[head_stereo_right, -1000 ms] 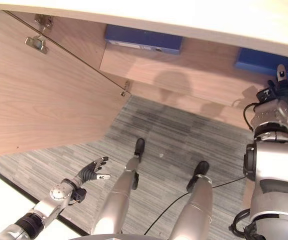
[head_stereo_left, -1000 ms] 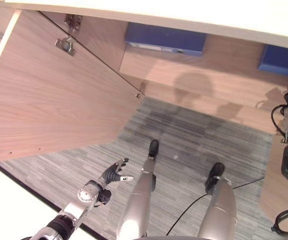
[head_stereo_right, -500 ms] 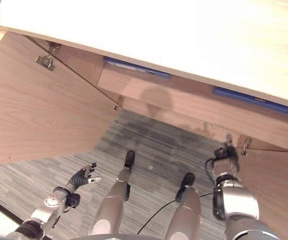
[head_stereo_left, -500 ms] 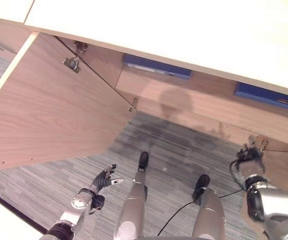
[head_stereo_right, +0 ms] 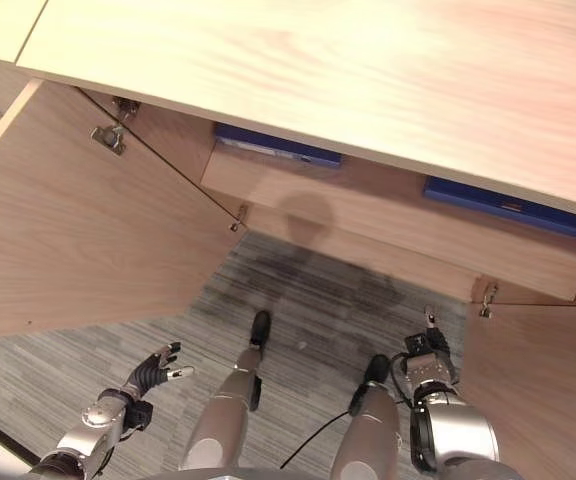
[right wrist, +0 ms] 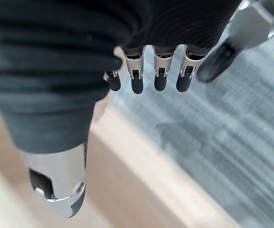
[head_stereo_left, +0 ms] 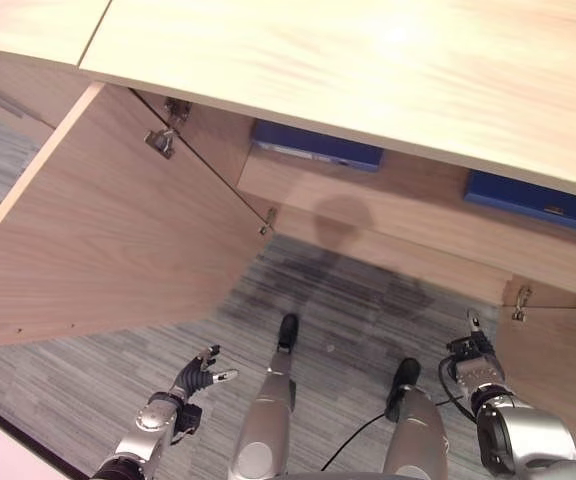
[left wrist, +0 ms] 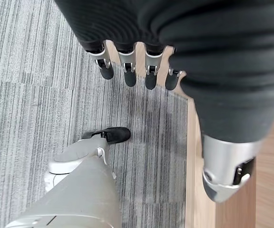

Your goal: Put the empty folder in the office cabinet

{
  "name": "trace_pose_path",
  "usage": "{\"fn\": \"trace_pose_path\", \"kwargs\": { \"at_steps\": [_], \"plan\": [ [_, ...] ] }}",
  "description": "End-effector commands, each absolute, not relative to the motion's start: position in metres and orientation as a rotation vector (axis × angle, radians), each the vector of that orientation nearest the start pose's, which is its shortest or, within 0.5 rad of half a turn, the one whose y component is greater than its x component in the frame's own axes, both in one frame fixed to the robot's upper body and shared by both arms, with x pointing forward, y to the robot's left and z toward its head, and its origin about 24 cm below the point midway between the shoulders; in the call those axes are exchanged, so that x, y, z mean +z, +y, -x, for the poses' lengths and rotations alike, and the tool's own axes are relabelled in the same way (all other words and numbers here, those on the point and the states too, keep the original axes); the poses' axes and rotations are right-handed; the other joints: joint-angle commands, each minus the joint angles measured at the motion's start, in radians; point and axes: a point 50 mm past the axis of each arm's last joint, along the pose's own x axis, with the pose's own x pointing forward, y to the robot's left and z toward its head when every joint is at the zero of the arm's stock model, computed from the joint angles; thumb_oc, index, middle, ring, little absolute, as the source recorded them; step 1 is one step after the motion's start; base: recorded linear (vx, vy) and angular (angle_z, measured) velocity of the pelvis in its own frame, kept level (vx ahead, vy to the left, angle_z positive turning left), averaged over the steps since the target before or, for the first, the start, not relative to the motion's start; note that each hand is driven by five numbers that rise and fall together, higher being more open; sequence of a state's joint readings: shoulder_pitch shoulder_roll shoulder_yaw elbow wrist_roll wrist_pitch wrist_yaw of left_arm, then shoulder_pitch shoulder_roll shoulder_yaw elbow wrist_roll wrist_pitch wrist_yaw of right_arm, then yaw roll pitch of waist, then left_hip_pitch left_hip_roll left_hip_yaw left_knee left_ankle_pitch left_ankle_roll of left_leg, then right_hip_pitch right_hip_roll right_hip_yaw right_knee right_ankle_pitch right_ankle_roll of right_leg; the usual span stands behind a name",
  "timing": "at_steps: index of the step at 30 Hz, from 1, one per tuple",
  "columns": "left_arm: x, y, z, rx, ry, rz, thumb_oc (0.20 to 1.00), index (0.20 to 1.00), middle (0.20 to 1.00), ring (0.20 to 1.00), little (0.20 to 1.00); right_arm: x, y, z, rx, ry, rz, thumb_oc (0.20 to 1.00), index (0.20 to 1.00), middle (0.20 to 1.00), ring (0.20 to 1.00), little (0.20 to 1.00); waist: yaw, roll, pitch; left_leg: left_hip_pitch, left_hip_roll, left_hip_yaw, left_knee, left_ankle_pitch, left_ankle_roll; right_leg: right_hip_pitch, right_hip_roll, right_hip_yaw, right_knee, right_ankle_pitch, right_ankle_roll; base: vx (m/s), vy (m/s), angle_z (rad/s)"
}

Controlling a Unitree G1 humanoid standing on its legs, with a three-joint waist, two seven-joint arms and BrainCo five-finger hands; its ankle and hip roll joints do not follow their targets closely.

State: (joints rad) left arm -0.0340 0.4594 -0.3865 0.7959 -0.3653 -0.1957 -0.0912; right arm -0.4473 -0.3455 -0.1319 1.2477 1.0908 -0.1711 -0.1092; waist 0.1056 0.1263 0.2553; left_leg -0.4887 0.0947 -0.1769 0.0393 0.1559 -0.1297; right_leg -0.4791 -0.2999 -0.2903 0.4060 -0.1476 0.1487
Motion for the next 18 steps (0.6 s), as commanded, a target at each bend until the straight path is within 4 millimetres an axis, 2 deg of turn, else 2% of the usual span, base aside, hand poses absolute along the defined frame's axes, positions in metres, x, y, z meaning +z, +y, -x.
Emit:
{"fn": "trace_pose_path", "kwargs": {
  "at_steps": [1, 2, 6, 9, 10, 11, 12, 15, 18],
  "plan": [
    [-0.086, 0.244, -0.197, -0.102, 0.603, -0.242, 1.0, 1.0, 1.0, 1.0, 1.0, -0.034, -0.3, -0.278, -0.725, 0.342, -0.53, 0.2, 0.2, 0.2, 0.2, 0.2, 0.006, -0.004, 0.069, 0.08, 0.019, -0.003, 0.009, -0.123, -0.034, 0.106, 0.015, 0.022, -0.171, 0.071, 0.02, 0.0, 0.0, 0.0],
    [-0.09, 0.245, -0.19, -0.108, 0.62, -0.262, 1.0, 1.0, 1.0, 1.0, 1.0, -0.025, -0.297, -0.282, -0.627, 0.304, -0.35, 0.2, 0.2, 0.2, 0.2, 0.2, -0.001, -0.013, 0.06, 0.093, 0.021, -0.005, -0.001, -0.119, -0.036, 0.129, 0.02, 0.014, -0.199, 0.085, 0.024, 0.0, 0.0, 0.0],
    [-0.093, 0.245, -0.182, -0.121, 0.636, -0.269, 1.0, 1.0, 1.0, 1.0, 1.0, -0.022, -0.297, -0.28, -0.592, 0.293, -0.254, 0.2, 0.2, 0.2, 0.2, 0.2, -0.005, -0.029, 0.037, 0.127, 0.027, -0.007, -0.032, -0.109, -0.038, 0.179, 0.026, -0.003, -0.245, 0.108, 0.031, 0.05, -0.001, 0.0],
    [-0.104, 0.246, -0.17, -0.099, 0.701, -0.257, 1.0, 1.0, 1.0, 1.0, 1.0, -0.046, -0.288, -0.26, -0.549, 0.393, -0.227, 0.2, 0.2, 0.2, 0.2, 0.2, -0.016, -0.066, 0.0, 0.207, 0.036, 0.0, -0.071, -0.106, -0.038, 0.27, 0.038, -0.025, -0.305, 0.13, 0.04, 0.13, 0.03, 0.07],
    [-0.106, 0.246, -0.167, -0.087, 0.712, -0.243, 1.0, 1.0, 1.0, 1.0, 1.0, -0.052, -0.286, -0.254, -0.541, 0.419, -0.227, 0.344, 0.344, 0.344, 0.344, 0.344, -0.016, -0.075, -0.009, 0.22, 0.036, 0.0, -0.074, -0.107, -0.038, 0.288, 0.041, -0.031, -0.312, 0.132, 0.042, 0.12, 0.062, 0.09],
    [-0.111, 0.247, -0.162, -0.06, 0.74, -0.223, 1.0, 1.0, 1.0, 1.0, 1.0, -0.064, -0.281, -0.243, -0.512, 0.487, -0.165, 1.0, 1.0, 1.0, 1.0, 1.0, -0.019, -0.091, -0.026, 0.252, 0.036, 0.0, -0.081, -0.11, -0.035, 0.32, 0.043, -0.042, -0.324, 0.14, 0.045, 0.08, 0.06, -0.01],
    [-0.111, 0.247, -0.162, -0.06, 0.739, -0.223, 1.0, 1.0, 1.0, 1.0, 1.0, -0.064, -0.281, -0.243, -0.512, 0.487, -0.164, 1.0, 1.0, 1.0, 1.0, 1.0, -0.021, -0.092, -0.026, 0.249, 0.032, -0.002, -0.082, -0.105, -0.033, 0.32, 0.041, -0.044, -0.328, 0.146, 0.046, 0.08, 0.069, 0.05],
    [-0.114, 0.251, -0.158, -0.021, 0.769, -0.21, 1.0, 1.0, 1.0, 1.0, 1.0, -0.087, -0.268, -0.222, -0.43, 0.607, -0.11, 1.0, 1.0, 1.0, 1.0, 1.0, -0.021, -0.109, -0.048, 0.31, 0.037, -0.014, -0.094, -0.119, -0.022, 0.353, 0.047, -0.05, -0.301, 0.131, 0.045, 0.08, 0.065, 0.11],
    [-0.118, 0.258, -0.155, 0.031, 0.801, -0.222, 1.0, 1.0, 1.0, 1.0, 1.0, -0.105, -0.254, -0.202, -0.366, 0.707, -0.074, 1.0, 1.0, 1.0, 1.0, 1.0, -0.03, -0.112, -0.056, 0.359, 0.024, -0.058, -0.096, -0.122, 0.001, 0.366, 0.049, -0.014, -0.176, 0.095, 0.048, 0.03, 0.072, 0.17]
  ]
}}
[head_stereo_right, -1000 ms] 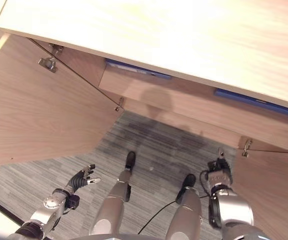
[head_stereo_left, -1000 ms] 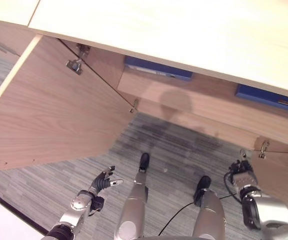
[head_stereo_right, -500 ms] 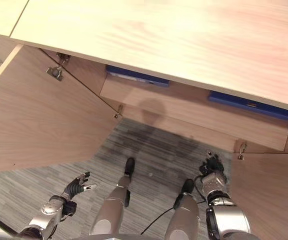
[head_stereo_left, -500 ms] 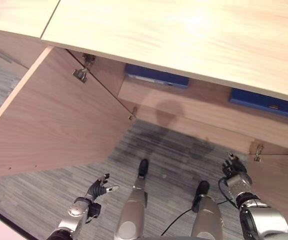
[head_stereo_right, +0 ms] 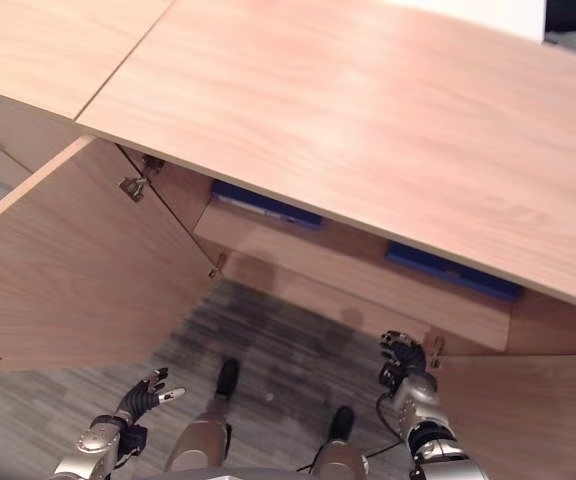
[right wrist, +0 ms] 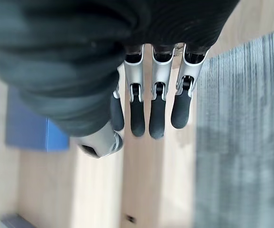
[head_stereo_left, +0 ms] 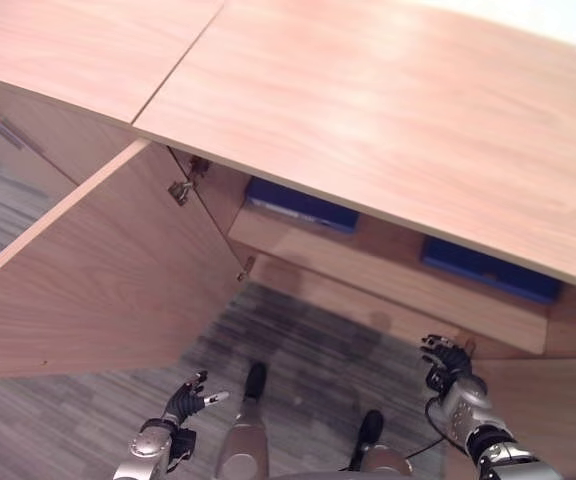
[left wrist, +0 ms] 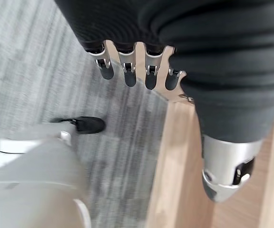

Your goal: Put the empty folder in the office cabinet

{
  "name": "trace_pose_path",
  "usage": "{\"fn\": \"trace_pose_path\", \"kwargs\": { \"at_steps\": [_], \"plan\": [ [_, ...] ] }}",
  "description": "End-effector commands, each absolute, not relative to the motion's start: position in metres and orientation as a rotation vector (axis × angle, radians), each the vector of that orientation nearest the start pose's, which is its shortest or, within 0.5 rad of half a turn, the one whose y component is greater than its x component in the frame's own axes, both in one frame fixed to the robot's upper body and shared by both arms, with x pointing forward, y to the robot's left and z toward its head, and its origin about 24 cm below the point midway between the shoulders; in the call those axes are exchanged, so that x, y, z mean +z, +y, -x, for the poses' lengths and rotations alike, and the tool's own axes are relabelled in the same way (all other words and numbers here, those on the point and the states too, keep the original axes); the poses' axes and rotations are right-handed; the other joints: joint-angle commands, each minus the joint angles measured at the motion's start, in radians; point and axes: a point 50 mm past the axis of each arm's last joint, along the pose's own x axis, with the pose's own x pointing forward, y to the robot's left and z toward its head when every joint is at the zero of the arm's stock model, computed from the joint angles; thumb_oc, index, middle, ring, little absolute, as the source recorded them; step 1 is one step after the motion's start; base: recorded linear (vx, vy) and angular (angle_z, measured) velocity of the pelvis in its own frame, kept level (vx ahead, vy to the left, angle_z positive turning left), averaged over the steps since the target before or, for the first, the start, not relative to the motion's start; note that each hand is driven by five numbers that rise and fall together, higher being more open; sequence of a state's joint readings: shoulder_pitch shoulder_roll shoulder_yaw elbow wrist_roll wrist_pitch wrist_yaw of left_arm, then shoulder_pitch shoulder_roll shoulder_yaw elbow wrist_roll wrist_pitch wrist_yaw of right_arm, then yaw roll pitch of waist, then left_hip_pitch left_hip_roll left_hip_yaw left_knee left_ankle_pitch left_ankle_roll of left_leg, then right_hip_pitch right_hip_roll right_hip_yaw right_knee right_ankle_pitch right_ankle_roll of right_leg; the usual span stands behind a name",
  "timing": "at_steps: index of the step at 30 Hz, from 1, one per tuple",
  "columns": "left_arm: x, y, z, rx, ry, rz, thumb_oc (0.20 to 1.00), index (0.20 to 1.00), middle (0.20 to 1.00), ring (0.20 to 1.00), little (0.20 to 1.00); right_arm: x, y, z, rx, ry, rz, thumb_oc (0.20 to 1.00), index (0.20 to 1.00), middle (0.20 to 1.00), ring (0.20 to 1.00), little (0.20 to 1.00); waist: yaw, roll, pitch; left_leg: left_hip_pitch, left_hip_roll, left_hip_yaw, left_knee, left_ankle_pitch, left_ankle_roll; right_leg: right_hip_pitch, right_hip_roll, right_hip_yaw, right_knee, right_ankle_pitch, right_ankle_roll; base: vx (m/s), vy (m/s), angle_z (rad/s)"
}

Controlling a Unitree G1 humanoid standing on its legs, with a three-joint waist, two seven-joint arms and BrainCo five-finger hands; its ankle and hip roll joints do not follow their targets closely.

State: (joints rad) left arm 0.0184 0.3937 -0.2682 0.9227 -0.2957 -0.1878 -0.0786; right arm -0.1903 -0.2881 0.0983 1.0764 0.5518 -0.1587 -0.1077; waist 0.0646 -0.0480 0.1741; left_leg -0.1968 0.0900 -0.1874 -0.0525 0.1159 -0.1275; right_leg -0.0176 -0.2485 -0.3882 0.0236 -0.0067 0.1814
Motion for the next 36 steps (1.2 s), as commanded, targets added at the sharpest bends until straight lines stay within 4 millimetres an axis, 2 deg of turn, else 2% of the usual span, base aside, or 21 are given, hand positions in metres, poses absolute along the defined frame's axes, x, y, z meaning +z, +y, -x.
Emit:
{"fn": "trace_pose_path", "kwargs": {
  "at_steps": [1, 2, 3, 4, 5, 6, 8, 9, 10, 11, 12, 13, 14, 15, 17, 19, 21, 26, 27, 30, 36],
  "plan": [
    [-0.118, 0.259, -0.156, 0.053, 0.808, -0.22, 1.0, 1.0, 1.0, 1.0, 1.0, -0.108, -0.25, -0.2, -0.353, 0.721, -0.078, 1.0, 1.0, 1.0, 1.0, 1.0, 0.001, 0.062, 0.026, 0.072, 0.024, -0.067, -0.002, -0.08, 0.004, -0.106, 0.009, 0.132, 0.251, -0.042, 0.03, 0.0, -0.024, 0.62],
    [-0.118, 0.262, -0.157, 0.091, 0.81, -0.206, 1.0, 1.0, 1.0, 1.0, 1.0, -0.11, -0.246, -0.197, -0.351, 0.727, -0.096, 1.0, 1.0, 1.0, 1.0, 1.0, -0.016, 0.06, 0.024, 0.08, 0.017, -0.093, -0.001, -0.078, 0.006, -0.109, 0.04, 0.231, 0.273, -0.04, 0.047, 0.03, -0.09, 0.74],
    [-0.118, 0.264, -0.16, 0.157, 0.803, -0.164, 1.0, 1.0, 1.0, 1.0, 1.0, -0.115, -0.239, -0.195, -0.345, 0.749, -0.127, 1.0, 1.0, 1.0, 1.0, 1.0, -0.029, 0.066, 0.015, 0.081, 0.009, -0.132, 0.005, -0.071, 0.003, -0.101, 0.109, 0.438, 0.255, -0.07, 0.052, 0.04, -0.174, 0.81],
    [-0.119, 0.269, -0.159, 0.212, 0.804, -0.143, 1.0, 1.0, 1.0, 1.0, 1.0, -0.12, -0.229, -0.191, -0.296, 0.781, -0.102, 1.0, 1.0, 1.0, 1.0, 1.0, -0.022, 0.063, 0.008, 0.088, 0.012, -0.158, 0.011, -0.07, -0.019, -0.047, 0.132, 0.518, 0.204, -0.132, 0.016, 0.03, -0.141, 0.83],
    [-0.119, 0.269, -0.159, 0.212, 0.805, -0.143, 1.0, 1.0, 1.0, 1.0, 1.0, -0.12, -0.229, -0.191, -0.295, 0.781, -0.102, 1.0, 1.0, 1.0, 1.0, 1.0, -0.023, 0.063, 0.01, 0.091, 0.013, -0.159, 0.01, -0.07, -0.019, -0.043, 0.132, 0.517, 0.201, -0.131, 0.016, 0.0, -0.303, 1.06],
    [-0.122, 0.274, -0.154, 0.246, 0.833, -0.155, 1.0, 1.0, 1.0, 1.0, 1.0, -0.126, -0.221, -0.184, -0.225, 0.832, -0.028, 1.0, 1.0, 1.0, 1.0, 1.0, 0.006, 0.05, -0.004, 0.092, 0.028, -0.168, 0.002, -0.058, -0.044, 0.009, 0.119, 0.458, 0.131, -0.148, -0.005, -0.02, -0.299, 1.07],
    [-0.123, 0.273, -0.151, 0.258, 0.842, -0.148, 1.0, 1.0, 1.0, 1.0, 1.0, -0.128, -0.219, -0.18, -0.207, 0.842, -0.005, 1.0, 1.0, 1.0, 1.0, 1.0, 0.008, 0.05, -0.008, 0.09, 0.042, -0.18, -0.006, -0.043, -0.056, 0.038, 0.12, 0.429, 0.096, -0.155, -0.01, -0.07, -0.284, 0.88],
    [-0.126, 0.269, -0.148, 0.289, 0.844, -0.114, 1.0, 1.0, 1.0, 1.0, 1.0, -0.127, -0.221, -0.181, -0.191, 0.841, 0.03, 1.0, 1.0, 1.0, 1.0, 1.0, 0.018, 0.064, -0.014, 0.056, 0.068, -0.193, -0.021, 0.015, -0.093, 0.052, 0.14, 0.398, 0.058, -0.158, -0.016, -0.23, -0.254, 1.2],
    [-0.129, 0.264, -0.146, 0.319, 0.84, -0.063, 1.0, 1.0, 1.0, 1.0, 1.0, -0.125, -0.23, -0.18, -0.189, 0.835, 0.077, 1.0, 1.0, 1.0, 1.0, 1.0, 0.014, 0.073, -0.015, -0.001, 0.085, -0.112, -0.03, 0.069, -0.101, 0.07, 0.131, 0.336, 0.013, -0.147, -0.023, -0.23, -0.251, 1.33],
    [-0.129, 0.264, -0.145, 0.319, 0.841, -0.063, 1.0, 1.0, 1.0, 1.0, 1.0, -0.125, -0.23, -0.18, -0.189, 0.835, 0.077, 1.0, 1.0, 1.0, 1.0, 1.0, 0.013, 0.073, -0.015, 0.0, 0.084, -0.111, -0.03, 0.069, -0.1, 0.072, 0.129, 0.335, 0.011, -0.147, -0.022, -0.28, -0.152, 1.45],
    [-0.13, 0.26, -0.144, 0.323, 0.843, -0.031, 1.0, 1.0, 1.0, 1.0, 1.0, -0.122, -0.241, -0.181, -0.203, 0.832, 0.11, 1.0, 1.0, 1.0, 1.0, 1.0, 0.003, 0.072, -0.005, -0.015, 0.108, 0.109, -0.011, 0.074, -0.066, 0.079, 0.109, 0.274, -0.005, -0.127, -0.024, -0.24, -0.105, 1.12],
    [-0.131, 0.26, -0.142, 0.329, 0.843, -0.017, 1.0, 1.0, 1.0, 1.0, 1.0, -0.122, -0.245, -0.18, -0.222, 0.839, 0.11, 1.0, 1.0, 1.0, 1.0, 1.0, -0.009, 0.069, -0.004, -0.001, 0.13, 0.226, 0.005, 0.073, -0.063, 0.075, 0.097, 0.238, -0.014, -0.112, -0.022, -0.25, -0.104, 1.06],
    [-0.131, 0.26, -0.143, 0.329, 0.843, -0.017, 1.0, 1.0, 1.0, 1.0, 1.0, -0.121, -0.245, -0.18, -0.223, 0.838, 0.11, 1.0, 1.0, 1.0, 1.0, 1.0, -0.007, 0.071, -0.006, -0.005, 0.132, 0.227, 0.005, 0.074, -0.063, 0.072, 0.099, 0.24, -0.015, -0.109, -0.022, -0.21, -0.061, 0.87],
    [-0.131, 0.262, -0.14, 0.339, 0.842, -0.01, 1.0, 1.0, 1.0, 1.0, 1.0, -0.122, -0.251, -0.178, -0.247, 0.85, 0.113, 1.0, 1.0, 1.0, 1.0, 1.0, -0.019, 0.067, -0.008, 0.018, 0.152, 0.314, 0.043, 0.051, -0.064, 0.064, 0.087, 0.195, -0.034, -0.086, -0.022, -0.18, -0.038, 1.0],
    [-0.134, 0.265, -0.129, 0.348, 0.87, -0.016, 1.0, 1.0, 1.0, 1.0, 1.0, -0.123, -0.257, -0.171, -0.267, 0.869, 0.112, 1.0, 1.0, 1.0, 1.0, 1.0, -0.025, 0.066, -0.026, 0.063, 0.156, 0.36, 0.093, 0.007, -0.063, 0.054, 0.083, 0.161, -0.063, -0.053, -0.024, -0.17, -0.055, 0.68],
    [-0.136, 0.266, -0.122, 0.343, 0.896, -0.026, 1.0, 1.0, 1.0, 1.0, 1.0, -0.124, -0.263, -0.167, -0.297, 0.881, 0.105, 1.0, 1.0, 1.0, 1.0, 1.0, -0.027, 0.064, -0.038, 0.12, 0.14, 0.36, 0.142, -0.04, -0.056, 0.061, 0.086, 0.132, -0.083, -0.034, -0.03, -0.11, -0.083, 0.36],
    [-0.138, 0.266, -0.116, 0.346, 0.914, -0.027, 1.0, 1.0, 1.0, 1.0, 1.0, -0.125, -0.266, -0.162, -0.305, 0.894, 0.111, 1.0, 1.0, 1.0, 1.0, 1.0, -0.034, 0.07, -0.049, 0.176, 0.134, 0.365, 0.16, -0.062, -0.056, 0.054, 0.089, 0.094, -0.089, -0.025, -0.034, -0.13, -0.046, 0.46],
    [-0.144, 0.262, -0.105, 0.335, 0.956, -0.025, 1.0, 1.0, 1.0, 1.0, 1.0, -0.129, -0.27, -0.153, -0.328, 0.922, 0.116, 1.0, 1.0, 1.0, 1.0, 1.0, -0.055, 0.103, -0.073, 0.274, 0.168, 0.315, 0.129, -0.031, -0.077, 0.034, 0.08, 0.012, -0.07, -0.005, -0.038, -0.13, 0.066, 1.01],
    [-0.146, 0.256, -0.105, 0.299, 0.971, -0.036, 1.0, 1.0, 1.0, 1.0, 1.0, -0.13, -0.269, -0.15, -0.332, 0.934, 0.116, 1.0, 1.0, 1.0, 1.0, 1.0, -0.066, 0.114, -0.078, 0.294, 0.184, 0.318, 0.116, -0.012, -0.088, 0.02, 0.065, -0.022, -0.059, 0.009, -0.038, -0.16, 0.119, 0.2],
    [-0.147, 0.251, -0.106, 0.278, 0.969, -0.033, 1.0, 1.0, 1.0, 1.0, 1.0, -0.132, -0.268, -0.147, -0.326, 0.946, 0.114, 1.0, 1.0, 1.0, 1.0, 1.0, -0.076, 0.126, -0.081, 0.313, 0.199, 0.332, 0.078, -0.001, -0.1, 0.008, 0.054, -0.054, -0.042, 0.016, -0.038, -0.12, 0.134, 0.8],
    [-0.147, 0.244, -0.11, 0.226, 0.969, -0.054, 1.0, 1.0, 1.0, 1.0, 1.0, -0.137, -0.263, -0.138, -0.296, 0.981, 0.124, 1.0, 1.0, 1.0, 1.0, 1.0, -0.064, 0.112, -0.089, 0.34, 0.18, 0.328, 0.009, -0.059, -0.097, 0.006, 0.012, -0.079, -0.021, 0.068, -0.01, -0.05, 0.14, 0.45]
  ]
}}
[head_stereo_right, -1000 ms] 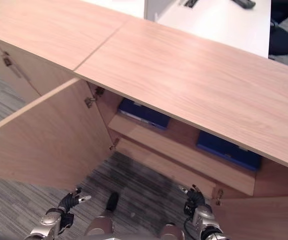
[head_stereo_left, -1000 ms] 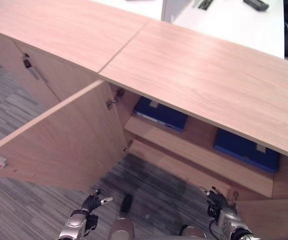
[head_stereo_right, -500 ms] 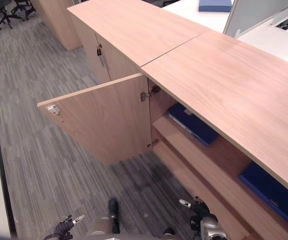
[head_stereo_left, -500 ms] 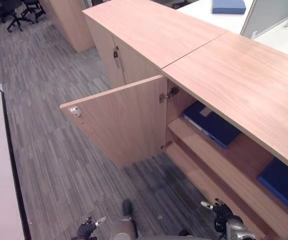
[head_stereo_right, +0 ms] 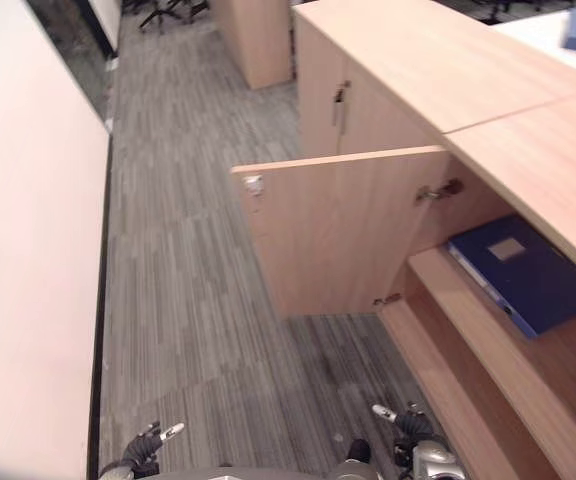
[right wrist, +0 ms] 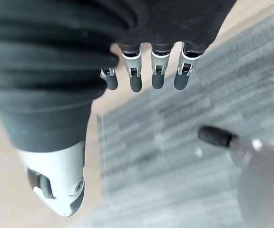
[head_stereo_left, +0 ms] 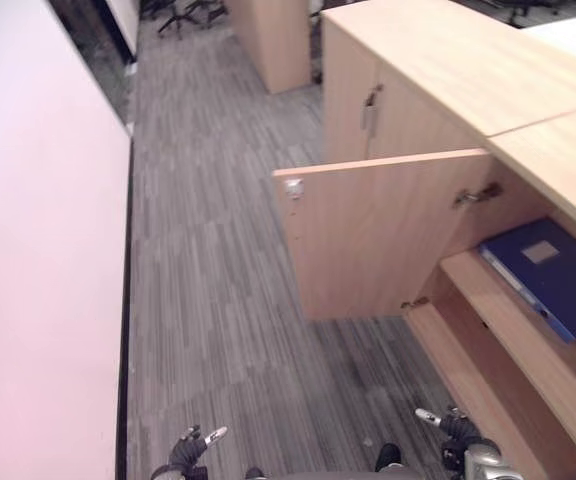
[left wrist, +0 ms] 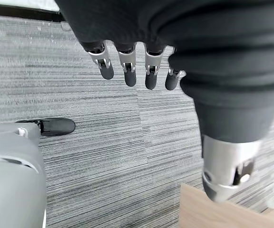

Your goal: Put the empty folder in the office cabinet

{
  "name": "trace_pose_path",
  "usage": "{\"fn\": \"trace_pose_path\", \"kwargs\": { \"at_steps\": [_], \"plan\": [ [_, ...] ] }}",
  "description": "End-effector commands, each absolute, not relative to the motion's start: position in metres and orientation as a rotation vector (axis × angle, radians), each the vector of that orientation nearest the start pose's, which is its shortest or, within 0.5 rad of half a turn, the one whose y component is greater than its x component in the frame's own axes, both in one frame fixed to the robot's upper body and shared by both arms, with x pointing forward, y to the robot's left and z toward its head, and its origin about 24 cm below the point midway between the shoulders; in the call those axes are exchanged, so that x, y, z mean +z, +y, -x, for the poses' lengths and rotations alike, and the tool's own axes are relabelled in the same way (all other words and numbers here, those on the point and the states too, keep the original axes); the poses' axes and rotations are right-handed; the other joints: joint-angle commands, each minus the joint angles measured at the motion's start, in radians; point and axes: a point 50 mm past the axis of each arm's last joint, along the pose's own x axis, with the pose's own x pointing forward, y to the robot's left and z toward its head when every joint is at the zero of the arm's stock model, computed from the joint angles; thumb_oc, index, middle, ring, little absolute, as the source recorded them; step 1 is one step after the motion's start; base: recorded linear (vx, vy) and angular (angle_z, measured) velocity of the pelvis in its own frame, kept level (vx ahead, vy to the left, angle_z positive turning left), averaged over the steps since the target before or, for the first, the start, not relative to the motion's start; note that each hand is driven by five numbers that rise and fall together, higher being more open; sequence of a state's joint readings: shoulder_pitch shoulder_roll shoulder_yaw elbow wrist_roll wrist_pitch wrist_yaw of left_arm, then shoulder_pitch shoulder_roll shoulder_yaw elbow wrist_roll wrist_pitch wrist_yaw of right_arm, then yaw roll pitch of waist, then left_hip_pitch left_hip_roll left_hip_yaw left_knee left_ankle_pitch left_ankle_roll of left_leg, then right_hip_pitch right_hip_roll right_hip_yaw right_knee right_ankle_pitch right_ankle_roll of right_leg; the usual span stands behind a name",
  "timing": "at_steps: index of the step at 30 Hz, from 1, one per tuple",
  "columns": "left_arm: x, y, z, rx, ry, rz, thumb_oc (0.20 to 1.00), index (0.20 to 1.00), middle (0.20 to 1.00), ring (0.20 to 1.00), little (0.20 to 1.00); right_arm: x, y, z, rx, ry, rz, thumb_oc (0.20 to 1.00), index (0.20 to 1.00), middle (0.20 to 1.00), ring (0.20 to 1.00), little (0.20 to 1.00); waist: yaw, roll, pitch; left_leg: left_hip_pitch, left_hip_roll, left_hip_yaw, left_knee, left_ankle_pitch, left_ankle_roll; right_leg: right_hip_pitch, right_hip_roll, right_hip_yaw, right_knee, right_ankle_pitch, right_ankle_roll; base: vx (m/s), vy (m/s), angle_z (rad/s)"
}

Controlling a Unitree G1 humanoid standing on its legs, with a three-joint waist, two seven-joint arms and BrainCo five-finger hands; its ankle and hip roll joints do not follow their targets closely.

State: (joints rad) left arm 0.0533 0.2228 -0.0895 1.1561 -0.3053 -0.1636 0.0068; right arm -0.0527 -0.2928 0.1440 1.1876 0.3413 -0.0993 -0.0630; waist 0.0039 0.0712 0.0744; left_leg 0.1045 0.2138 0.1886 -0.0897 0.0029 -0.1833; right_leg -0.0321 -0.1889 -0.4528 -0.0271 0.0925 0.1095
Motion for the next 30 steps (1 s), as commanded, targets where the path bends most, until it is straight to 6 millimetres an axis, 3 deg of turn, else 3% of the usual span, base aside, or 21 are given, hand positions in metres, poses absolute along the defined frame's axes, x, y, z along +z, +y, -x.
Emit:
{"fn": "trace_pose_path", "kwargs": {
  "at_steps": [1, 3, 5, 6, 10, 12, 13, 14, 15, 16, 19, 28, 30],
  "plan": [
    [-0.146, 0.243, -0.112, 0.217, 0.964, -0.055, 1.0, 1.0, 1.0, 1.0, 1.0, -0.137, -0.263, -0.137, -0.296, 0.984, 0.124, 1.0, 1.0, 1.0, 1.0, 1.0, -0.001, -0.012, 0.013, 0.044, 0.049, -0.05, 0.037, 0.027, -0.035, 0.018, -0.059, -0.016, 0.035, -0.023, 0.068, -0.08, 0.182, -0.04],
    [-0.146, 0.244, -0.113, 0.205, 0.96, -0.064, 1.0, 1.0, 1.0, 1.0, 1.0, -0.139, -0.261, -0.136, -0.289, 0.993, 0.122, 1.0, 1.0, 1.0, 1.0, 1.0, 0.003, -0.02, 0.014, 0.054, 0.023, -0.055, 0.025, -0.012, -0.018, 0.012, -0.084, -0.009, 0.048, -0.011, 0.079, -0.06, 0.189, 0.07],
    [-0.134, 0.2, -0.149, 0.077, 0.808, -0.05, 1.0, 1.0, 1.0, 1.0, 1.0, -0.142, -0.256, -0.132, -0.297, 1.02, 0.107, 1.0, 1.0, 1.0, 1.0, 1.0, 0.014, -0.034, 0.022, 0.057, -0.005, -0.074, 0.02, -0.037, 0.002, 0.008, -0.111, -0.003, 0.062, 0.006, 0.094, -0.07, 0.183, 0.02],
    [-0.13, 0.195, -0.153, 0.053, 0.776, -0.056, 1.0, 1.0, 1.0, 1.0, 1.0, -0.143, -0.253, -0.132, -0.298, 1.023, 0.105, 1.0, 1.0, 1.0, 1.0, 1.0, 0.017, -0.045, 0.024, 0.054, -0.019, -0.084, 0.017, -0.045, 0.013, 0.003, -0.127, 0.0, 0.071, 0.014, 0.101, -0.08, 0.169, 0.09],
    [-0.133, 0.197, -0.151, 0.055, 0.816, -0.121, 1.0, 1.0, 1.0, 1.0, 1.0, -0.152, -0.233, -0.125, -0.314, 1.07, 0.019, 1.0, 1.0, 1.0, 1.0, 1.0, 0.025, -0.104, 0.039, 0.048, -0.084, -0.107, 0.005, -0.081, 0.053, -0.01, -0.179, 0.04, 0.084, 0.049, 0.139, -0.08, 0.175, 0.18],
    [-0.136, 0.199, -0.15, 0.063, 0.839, -0.14, 1.0, 1.0, 1.0, 1.0, 1.0, -0.153, -0.229, -0.123, -0.322, 1.079, -0.003, 1.0, 1.0, 1.0, 1.0, 1.0, 0.025, -0.112, 0.04, 0.048, -0.093, -0.107, 0.003, -0.084, 0.058, -0.011, -0.181, 0.047, 0.088, 0.049, 0.142, -0.02, 0.096, 0.08],
    [-0.141, 0.199, -0.146, 0.077, 0.88, -0.159, 1.0, 1.0, 1.0, 1.0, 1.0, -0.155, -0.223, -0.121, -0.338, 1.084, -0.041, 1.0, 1.0, 1.0, 1.0, 1.0, 0.017, -0.117, 0.043, 0.041, -0.099, -0.114, 0.002, -0.083, 0.065, -0.022, -0.176, 0.076, 0.106, 0.046, 0.145, -0.02, 0.121, 0.03],
    [-0.143, 0.197, -0.146, 0.075, 0.897, -0.174, 1.0, 1.0, 1.0, 1.0, 1.0, -0.156, -0.219, -0.123, -0.346, 1.082, -0.066, 1.0, 1.0, 1.0, 1.0, 1.0, 0.0, -0.112, 0.055, 0.04, -0.096, -0.125, 0.002, -0.082, 0.072, -0.044, -0.135, 0.186, 0.146, 0.016, 0.147, -0.03, 0.09, 0.06],
    [-0.143, 0.197, -0.146, 0.075, 0.896, -0.175, 1.0, 1.0, 1.0, 1.0, 1.0, -0.156, -0.219, -0.123, -0.346, 1.081, -0.066, 1.0, 1.0, 1.0, 1.0, 1.0, 0.0, -0.115, 0.053, 0.035, -0.099, -0.125, 0.002, -0.079, 0.073, -0.048, -0.138, 0.187, 0.144, 0.02, 0.147, -0.01, 0.057, 0.11],
    [-0.145, 0.197, -0.146, 0.071, 0.91, -0.19, 1.0, 1.0, 1.0, 1.0, 1.0, -0.157, -0.216, -0.123, -0.34, 1.082, -0.075, 1.0, 1.0, 1.0, 1.0, 1.0, -0.007, -0.114, 0.05, 0.034, -0.1, -0.129, 0.002, -0.078, 0.077, -0.048, -0.111, 0.24, 0.146, -0.005, 0.145, 0.01, 0.013, 0.24],
    [-0.15, 0.191, -0.143, 0.062, 0.953, -0.208, 1.0, 1.0, 1.0, 1.0, 1.0, -0.16, -0.208, -0.116, -0.319, 1.107, -0.078, 1.0, 1.0, 1.0, 1.0, 1.0, -0.012, -0.127, 0.018, 0.03, -0.089, -0.131, 0.004, -0.068, 0.075, 0.0, -0.074, 0.287, 0.078, -0.031, 0.123, 0.09, -0.135, 0.16],
    [-0.151, 0.175, -0.144, 0.018, 0.958, -0.182, 1.0, 1.0, 1.0, 1.0, 1.0, -0.16, -0.217, -0.108, -0.269, 1.119, -0.005, 1.0, 1.0, 1.0, 1.0, 1.0, -0.032, -0.105, 0.001, 0.053, -0.011, -0.104, 0.02, -0.048, 0.022, 0.044, -0.02, 0.27, 0.027, -0.059, 0.092, 0.07, -0.191, -0.09],
    [-0.147, 0.181, -0.147, 0.03, 0.93, -0.14, 1.0, 1.0, 1.0, 1.0, 1.0, -0.157, -0.231, -0.11, -0.282, 1.104, 0.026, 1.0, 1.0, 1.0, 1.0, 1.0, -0.033, -0.086, 0.015, 0.035, 0.014, -0.101, 0.062, -0.043, 0.007, 0.048, -0.005, 0.267, 0.023, -0.072, 0.08, -0.01, -0.139, -0.07]
  ]
}}
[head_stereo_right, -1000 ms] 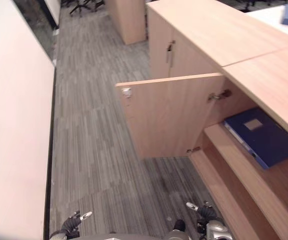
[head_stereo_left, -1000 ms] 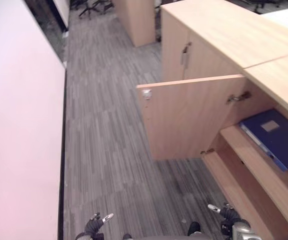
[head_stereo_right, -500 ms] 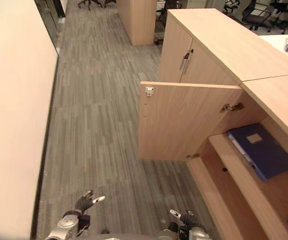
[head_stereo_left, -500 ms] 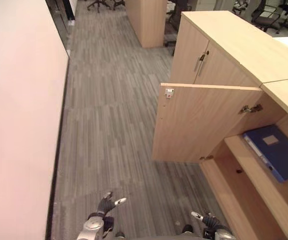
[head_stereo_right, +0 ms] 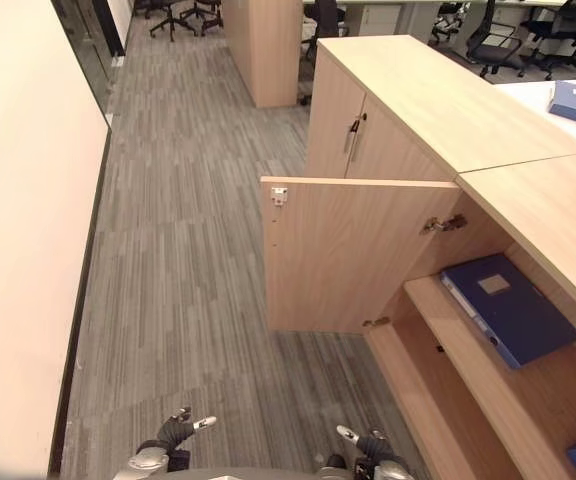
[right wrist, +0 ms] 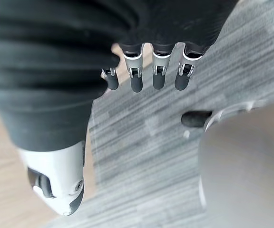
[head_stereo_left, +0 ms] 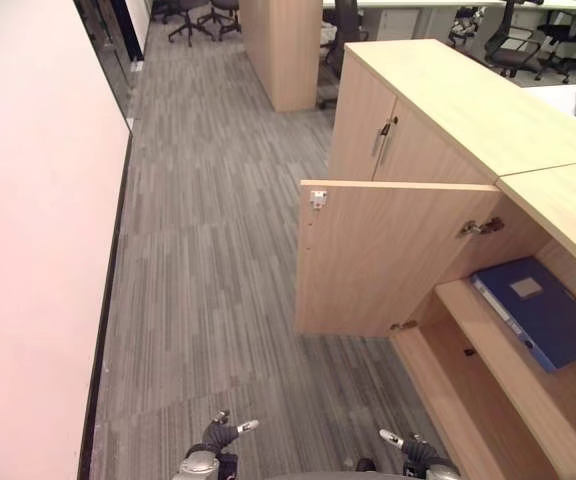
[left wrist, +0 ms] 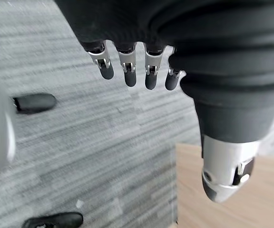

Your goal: Put the empty folder in the office cabinet

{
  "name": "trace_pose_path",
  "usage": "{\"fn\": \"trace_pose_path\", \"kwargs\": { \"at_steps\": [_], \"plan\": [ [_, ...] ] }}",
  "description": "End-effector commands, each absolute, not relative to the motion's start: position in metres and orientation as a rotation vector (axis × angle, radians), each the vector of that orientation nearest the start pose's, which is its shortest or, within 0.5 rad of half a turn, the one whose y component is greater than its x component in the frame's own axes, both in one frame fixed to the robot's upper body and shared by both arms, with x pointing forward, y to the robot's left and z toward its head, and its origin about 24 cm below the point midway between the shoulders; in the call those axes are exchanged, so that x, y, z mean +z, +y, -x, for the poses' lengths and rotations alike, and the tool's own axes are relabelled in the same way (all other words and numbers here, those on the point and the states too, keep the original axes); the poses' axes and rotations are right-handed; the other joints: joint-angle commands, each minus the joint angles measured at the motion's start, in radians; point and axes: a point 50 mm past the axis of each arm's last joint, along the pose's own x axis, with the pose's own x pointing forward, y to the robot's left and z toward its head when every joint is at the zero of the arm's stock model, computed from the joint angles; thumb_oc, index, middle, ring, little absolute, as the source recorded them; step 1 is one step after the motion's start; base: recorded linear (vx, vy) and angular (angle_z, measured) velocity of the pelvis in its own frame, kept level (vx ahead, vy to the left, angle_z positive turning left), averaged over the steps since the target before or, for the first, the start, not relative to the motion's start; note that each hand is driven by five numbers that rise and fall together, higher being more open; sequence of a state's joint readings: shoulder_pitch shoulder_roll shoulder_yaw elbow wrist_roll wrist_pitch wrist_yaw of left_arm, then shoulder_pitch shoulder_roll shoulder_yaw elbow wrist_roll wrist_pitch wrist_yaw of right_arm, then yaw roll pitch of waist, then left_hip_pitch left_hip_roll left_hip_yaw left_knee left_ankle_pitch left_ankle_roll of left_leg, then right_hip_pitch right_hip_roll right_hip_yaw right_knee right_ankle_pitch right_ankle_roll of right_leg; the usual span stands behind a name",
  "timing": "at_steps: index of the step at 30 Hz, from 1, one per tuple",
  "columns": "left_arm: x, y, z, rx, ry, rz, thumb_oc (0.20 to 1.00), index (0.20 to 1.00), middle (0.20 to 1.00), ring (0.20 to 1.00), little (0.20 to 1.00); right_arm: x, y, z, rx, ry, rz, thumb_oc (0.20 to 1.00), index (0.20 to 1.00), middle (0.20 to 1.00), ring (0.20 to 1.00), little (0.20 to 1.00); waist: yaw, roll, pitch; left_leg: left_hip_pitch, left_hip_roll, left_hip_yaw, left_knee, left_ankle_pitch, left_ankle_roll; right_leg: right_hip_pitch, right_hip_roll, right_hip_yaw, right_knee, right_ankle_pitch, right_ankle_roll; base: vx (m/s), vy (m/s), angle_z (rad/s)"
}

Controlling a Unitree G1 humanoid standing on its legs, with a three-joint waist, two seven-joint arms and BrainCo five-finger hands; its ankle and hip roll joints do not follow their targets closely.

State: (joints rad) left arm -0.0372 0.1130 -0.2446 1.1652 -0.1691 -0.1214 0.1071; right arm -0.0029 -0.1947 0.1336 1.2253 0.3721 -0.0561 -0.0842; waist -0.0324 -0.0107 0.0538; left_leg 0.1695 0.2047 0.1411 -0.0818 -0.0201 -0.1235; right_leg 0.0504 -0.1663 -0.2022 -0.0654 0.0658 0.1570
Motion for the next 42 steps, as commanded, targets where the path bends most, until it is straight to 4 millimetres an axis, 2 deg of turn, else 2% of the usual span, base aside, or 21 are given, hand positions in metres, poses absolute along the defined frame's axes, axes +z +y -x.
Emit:
{"fn": "trace_pose_path", "kwargs": {
  "at_steps": [1, 2, 5, 6, 7, 9, 10, 12, 14, 16, 18, 22, 27, 34, 35, 36, 37, 38, 42],
  "plan": [
    [-0.145, 0.189, -0.147, 0.04, 0.907, -0.138, 1.0, 1.0, 1.0, 1.0, 1.0, -0.153, -0.24, -0.114, -0.298, 1.088, 0.045, 1.0, 1.0, 1.0, 1.0, 1.0, 0.005, 0.007, 0.05, -0.051, 0.032, -0.057, 0.088, -0.015, -0.057, -0.033, -0.021, 0.012, 0.06, -0.052, 0.024, -0.07, -0.139, -0.25],
    [-0.142, 0.189, -0.151, 0.032, 0.881, -0.115, 1.0, 1.0, 1.0, 1.0, 1.0, -0.151, -0.248, -0.114, -0.308, 1.081, 0.059, 1.0, 1.0, 1.0, 1.0, 1.0, 0.0, 0.015, 0.068, -0.082, 0.038, -0.075, 0.173, -0.007, -0.065, -0.02, -0.008, 0.011, 0.049, -0.058, 0.01, -0.05, -0.103, -0.31],
    [-0.139, 0.182, -0.158, 0.012, 0.851, -0.112, 1.0, 1.0, 1.0, 1.0, 1.0, -0.149, -0.255, -0.116, -0.32, 1.071, 0.072, 1.0, 1.0, 1.0, 1.0, 1.0, 0.001, 0.016, 0.088, -0.103, 0.031, -0.1, 0.242, 0.013, -0.07, 0.0, 0.004, 0.01, 0.041, -0.067, -0.005, 0.01, -0.111, -0.18],
    [-0.136, 0.17, -0.166, -0.018, 0.82, -0.097, 1.0, 1.0, 1.0, 1.0, 1.0, -0.147, -0.26, -0.117, -0.335, 1.068, 0.083, 1.0, 1.0, 1.0, 1.0, 1.0, 0.003, 0.016, 0.108, -0.129, 0.026, -0.132, 0.289, 0.052, -0.073, 0.011, 0.008, 0.012, 0.042, -0.08, -0.017, 0.03, -0.09, -0.24],
    [-0.134, 0.165, -0.17, -0.029, 0.809, -0.094, 1.0, 1.0, 1.0, 1.0, 1.0, -0.146, -0.261, -0.118, -0.34, 1.069, 0.087, 1.0, 1.0, 1.0, 1.0, 1.0, 0.006, 0.016, 0.114, -0.143, 0.011, -0.157, 0.287, 0.055, -0.069, 0.011, 0.009, 0.013, 0.045, -0.084, -0.02, 0.04, -0.074, -0.27],
    [-0.131, 0.157, -0.176, -0.048, 0.787, -0.093, 1.0, 1.0, 1.0, 1.0, 1.0, -0.145, -0.263, -0.12, -0.345, 1.068, 0.095, 1.0, 1.0, 1.0, 1.0, 1.0, 0.019, 0.003, 0.113, -0.171, -0.055, -0.221, 0.258, 0.002, -0.05, 0.011, 0.005, 0.028, 0.046, -0.092, -0.021, 0.1, -0.065, -0.11],
    [-0.129, 0.156, -0.179, -0.044, 0.772, -0.092, 1.0, 1.0, 1.0, 1.0, 1.0, -0.144, -0.266, -0.122, -0.342, 1.062, 0.114, 1.0, 1.0, 1.0, 1.0, 1.0, 0.039, -0.002, 0.113, -0.207, -0.112, -0.278, 0.22, -0.026, -0.036, 0.007, 0.01, 0.05, 0.052, -0.096, -0.023, 0.1, -0.056, 0.0],
    [-0.13, 0.156, -0.177, -0.057, 0.779, -0.096, 1.0, 1.0, 1.0, 1.0, 1.0, -0.143, -0.267, -0.124, -0.347, 1.056, 0.113, 1.0, 1.0, 1.0, 1.0, 1.0, 0.044, -0.002, 0.111, -0.208, -0.123, -0.293, 0.204, -0.036, -0.031, 0.002, 0.013, 0.06, 0.066, -0.105, -0.023, 0.06, -0.016, -0.18],
    [-0.141, 0.175, -0.157, -0.016, 0.862, -0.125, 1.0, 1.0, 1.0, 1.0, 1.0, -0.143, -0.267, -0.122, -0.348, 1.054, 0.103, 1.0, 1.0, 1.0, 1.0, 1.0, 0.044, 0.0, 0.108, -0.2, -0.122, -0.287, 0.192, -0.035, -0.025, 0.005, 0.021, 0.065, 0.067, -0.108, -0.024, 0.07, 0.003, -0.48],
    [-0.15, 0.182, -0.138, -0.001, 0.935, -0.135, 1.0, 1.0, 1.0, 1.0, 1.0, -0.148, -0.262, -0.112, -0.346, 1.08, 0.092, 1.0, 1.0, 1.0, 1.0, 1.0, 0.045, 0.004, 0.096, -0.16, -0.119, -0.274, 0.132, -0.031, -0.015, 0.021, 0.024, 0.069, 0.044, -0.098, -0.019, 0.13, 0.033, -0.56],
    [-0.151, 0.185, -0.135, 0.011, 0.948, -0.134, 1.0, 1.0, 1.0, 1.0, 1.0, -0.15, -0.258, -0.111, -0.337, 1.086, 0.083, 1.0, 1.0, 1.0, 1.0, 1.0, 0.044, 0.005, 0.092, -0.141, -0.116, -0.262, 0.105, -0.024, -0.013, 0.027, 0.022, 0.07, 0.034, -0.092, -0.015, 0.1, 0.043, -0.16],
    [-0.15, 0.19, -0.136, 0.017, 0.944, -0.151, 1.0, 1.0, 1.0, 1.0, 1.0, -0.152, -0.243, -0.114, -0.258, 1.083, 0.101, 1.0, 1.0, 1.0, 1.0, 1.0, 0.044, 0.005, 0.085, -0.096, -0.105, -0.237, 0.015, -0.003, 0.002, 0.027, 0.015, 0.078, 0.018, -0.078, 0.001, 0.05, 0.06, -0.11],
    [-0.148, 0.192, -0.141, 0.008, 0.925, -0.175, 1.0, 1.0, 1.0, 1.0, 1.0, -0.154, -0.236, -0.115, -0.222, 1.087, 0.109, 1.0, 1.0, 1.0, 1.0, 1.0, 0.039, 0.0, 0.079, -0.079, -0.111, -0.229, -0.005, -0.008, 0.01, 0.032, 0.002, 0.069, 0.007, -0.068, 0.015, 0.02, 0.056, -0.02],
    [-0.142, 0.189, -0.15, 0.0, 0.877, -0.169, 1.0, 1.0, 1.0, 1.0, 1.0, -0.155, -0.235, -0.11, -0.224, 1.1, 0.108, 1.0, 1.0, 1.0, 1.0, 1.0, 0.042, -0.011, 0.076, -0.071, -0.116, -0.222, -0.005, -0.019, 0.014, 0.04, -0.01, 0.066, 0.0, -0.062, 0.026, 0.02, 0.034, 0.03],
    [-0.137, 0.226, -0.151, 0.035, 0.896, -0.165, 1.0, 1.0, 1.0, 1.0, 1.0, -0.154, -0.243, -0.105, -0.232, 1.11, 0.105, 1.0, 1.0, 1.0, 1.0, 1.0, 0.039, -0.011, 0.073, -0.07, -0.116, -0.216, -0.005, -0.019, 0.014, 0.036, -0.013, 0.07, 0.0, -0.058, 0.033, 0.03, 0.063, -0.02],
    [-0.127, 0.242, -0.162, 0.123, 0.841, -0.146, 1.0, 1.0, 1.0, 1.0, 1.0, -0.153, -0.245, -0.107, -0.234, 1.097, 0.108, 1.0, 1.0, 1.0, 1.0, 1.0, 0.035, -0.01, 0.07, -0.068, -0.117, -0.212, -0.005, -0.021, 0.014, 0.034, -0.015, 0.073, 0.001, -0.055, 0.035, 0.04, 0.089, -0.06],
    [-0.121, 0.247, -0.17, 0.145, 0.798, -0.141, 1.0, 1.0, 1.0, 1.0, 1.0, -0.153, -0.247, -0.106, -0.237, 1.1, 0.112, 1.0, 1.0, 1.0, 1.0, 1.0, 0.032, -0.01, 0.066, -0.065, -0.117, -0.208, -0.005, -0.023, 0.015, 0.034, -0.017, 0.076, 0.0, -0.053, 0.036, 0.03, 0.056, -0.12],
    [-0.121, 0.247, -0.17, 0.146, 0.798, -0.141, 1.0, 1.0, 1.0, 1.0, 1.0, -0.153, -0.247, -0.106, -0.237, 1.101, 0.112, 1.0, 1.0, 1.0, 1.0, 1.0, 0.033, -0.01, 0.066, -0.065, -0.117, -0.208, -0.005, -0.023, 0.015, 0.034, -0.017, 0.076, 0.0, -0.053, 0.036, 0.02, 0.055, -0.15],
    [-0.09, 0.27, -0.205, 0.251, 0.616, -0.071, 1.0, 1.0, 1.0, 1.0, 1.0, -0.151, -0.249, -0.108, -0.219, 1.085, 0.123, 1.0, 1.0, 1.0, 1.0, 1.0, 0.022, -0.01, 0.053, -0.054, -0.115, -0.189, -0.005, -0.03, 0.015, 0.032, -0.023, 0.091, -0.002, -0.045, 0.044, 0.03, 0.053, -0.12]
  ]
}}
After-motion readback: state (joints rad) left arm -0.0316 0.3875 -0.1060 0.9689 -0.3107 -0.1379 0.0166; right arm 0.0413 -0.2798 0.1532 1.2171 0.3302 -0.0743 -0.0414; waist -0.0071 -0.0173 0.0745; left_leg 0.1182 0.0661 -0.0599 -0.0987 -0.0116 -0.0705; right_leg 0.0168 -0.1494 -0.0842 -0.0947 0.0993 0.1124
